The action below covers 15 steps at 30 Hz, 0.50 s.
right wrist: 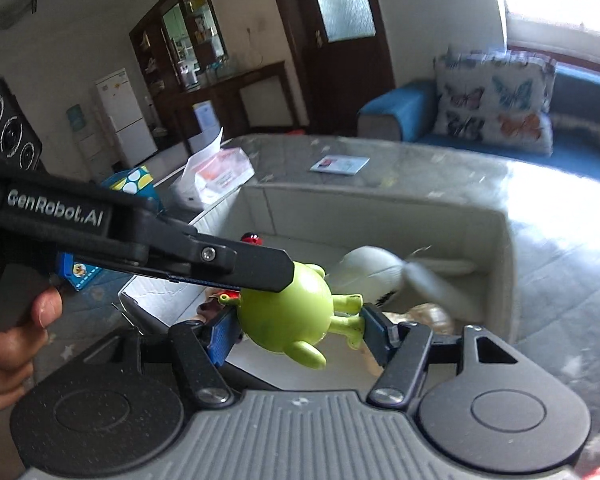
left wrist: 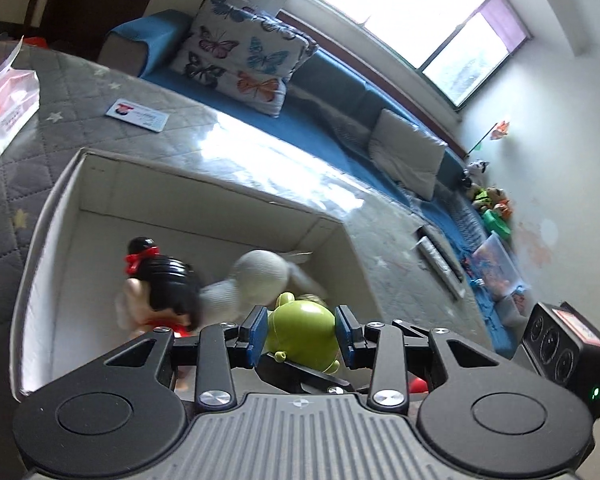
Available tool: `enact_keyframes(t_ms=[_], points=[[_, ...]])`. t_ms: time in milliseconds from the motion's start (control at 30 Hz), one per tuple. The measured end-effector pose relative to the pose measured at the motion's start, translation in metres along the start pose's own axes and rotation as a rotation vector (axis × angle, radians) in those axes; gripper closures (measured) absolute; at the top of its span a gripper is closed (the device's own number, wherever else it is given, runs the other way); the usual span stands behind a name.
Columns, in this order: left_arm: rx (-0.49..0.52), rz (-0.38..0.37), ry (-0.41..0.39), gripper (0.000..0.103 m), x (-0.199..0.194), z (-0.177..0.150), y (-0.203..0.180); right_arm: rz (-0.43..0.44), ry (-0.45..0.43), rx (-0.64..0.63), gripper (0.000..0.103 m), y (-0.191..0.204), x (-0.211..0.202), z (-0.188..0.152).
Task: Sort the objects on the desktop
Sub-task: 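Lift the green toy and carry it over the white box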
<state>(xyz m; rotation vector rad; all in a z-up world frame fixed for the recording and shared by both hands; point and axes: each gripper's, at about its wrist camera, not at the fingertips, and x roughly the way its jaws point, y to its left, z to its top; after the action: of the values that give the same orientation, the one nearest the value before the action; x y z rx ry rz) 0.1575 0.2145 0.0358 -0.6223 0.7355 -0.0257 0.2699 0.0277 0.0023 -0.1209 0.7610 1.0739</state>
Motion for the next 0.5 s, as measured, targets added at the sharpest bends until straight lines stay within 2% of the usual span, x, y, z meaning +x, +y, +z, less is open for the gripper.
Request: enact_keyframes(t_ms=[233, 500], points=[[0.000, 0.028, 0.040, 0.064, 0.013, 0.001, 0.004, 0.049, 0.065, 0.071, 0.037, -0.019, 0.020, 0.001], [0.025, 0.052, 0.074, 0.064, 0.023, -0.001, 0.000, 0.012, 0.114, 0.042, 0.037, -0.024, 0.033, 0.000]])
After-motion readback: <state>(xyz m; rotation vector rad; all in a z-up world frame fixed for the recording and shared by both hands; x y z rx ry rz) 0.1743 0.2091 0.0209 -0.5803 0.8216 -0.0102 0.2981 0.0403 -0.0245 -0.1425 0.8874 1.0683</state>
